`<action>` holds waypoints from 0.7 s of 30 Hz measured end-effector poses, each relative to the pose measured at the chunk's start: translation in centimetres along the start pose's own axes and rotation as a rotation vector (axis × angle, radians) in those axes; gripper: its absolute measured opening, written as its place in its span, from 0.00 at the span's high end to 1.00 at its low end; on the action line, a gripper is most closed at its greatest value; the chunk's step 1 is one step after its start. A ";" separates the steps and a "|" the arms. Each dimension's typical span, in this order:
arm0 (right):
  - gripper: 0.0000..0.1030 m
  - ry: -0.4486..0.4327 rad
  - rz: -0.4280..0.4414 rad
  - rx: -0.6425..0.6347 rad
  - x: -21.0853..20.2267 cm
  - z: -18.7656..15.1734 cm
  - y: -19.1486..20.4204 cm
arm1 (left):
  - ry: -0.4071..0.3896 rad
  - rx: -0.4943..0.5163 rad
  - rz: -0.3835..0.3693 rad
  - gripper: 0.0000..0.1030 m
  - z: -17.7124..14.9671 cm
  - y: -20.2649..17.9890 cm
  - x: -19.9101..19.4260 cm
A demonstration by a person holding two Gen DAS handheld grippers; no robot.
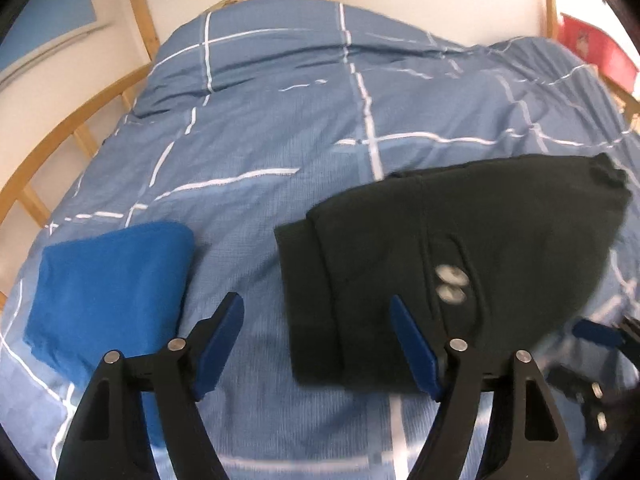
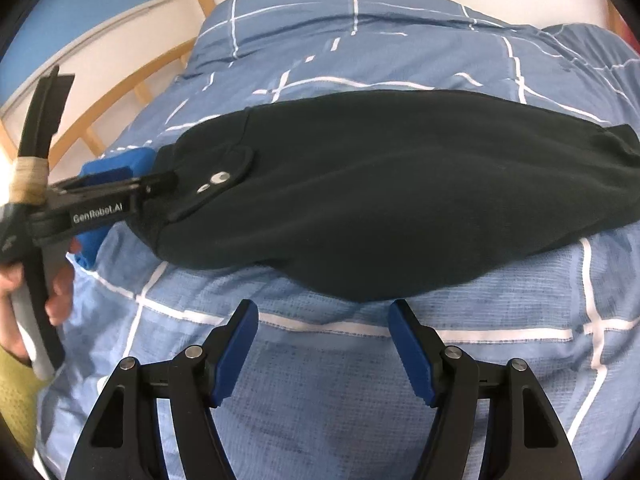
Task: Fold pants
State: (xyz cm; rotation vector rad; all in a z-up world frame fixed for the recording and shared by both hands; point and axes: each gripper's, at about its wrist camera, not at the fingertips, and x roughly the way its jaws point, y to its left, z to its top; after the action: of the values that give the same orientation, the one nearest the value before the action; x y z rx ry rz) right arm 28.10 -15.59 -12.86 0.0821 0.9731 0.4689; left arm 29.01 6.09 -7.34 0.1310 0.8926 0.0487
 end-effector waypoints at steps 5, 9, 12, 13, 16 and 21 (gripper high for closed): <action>0.34 -0.019 -0.010 0.017 -0.1 -0.3 -0.6 | 0.013 0.069 -0.018 0.24 -4.3 -0.3 -1.1; 0.34 -0.021 -0.029 0.005 0.0 -0.5 -0.4 | 0.008 0.092 -0.087 0.26 -5.5 -0.2 -0.2; 0.34 -0.029 -0.049 -0.033 0.1 -0.5 0.3 | -0.019 0.075 -0.118 0.38 -4.9 0.2 0.6; 0.34 -0.031 -0.051 -0.040 0.1 -0.5 0.4 | -0.016 0.075 -0.136 0.41 -4.6 0.2 1.1; 0.34 -0.029 -0.050 -0.053 0.5 -0.3 0.6 | -0.013 0.068 -0.152 0.54 -4.0 0.1 1.7; 0.35 -0.038 -0.038 -0.040 0.5 0.2 0.3 | -0.042 0.046 -0.132 0.60 -1.3 0.2 1.4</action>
State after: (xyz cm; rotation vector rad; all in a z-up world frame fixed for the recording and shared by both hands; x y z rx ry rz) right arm 28.38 -15.07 -13.09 0.0361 0.9257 0.4500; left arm 28.92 6.56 -9.22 0.1152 0.8593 -0.0976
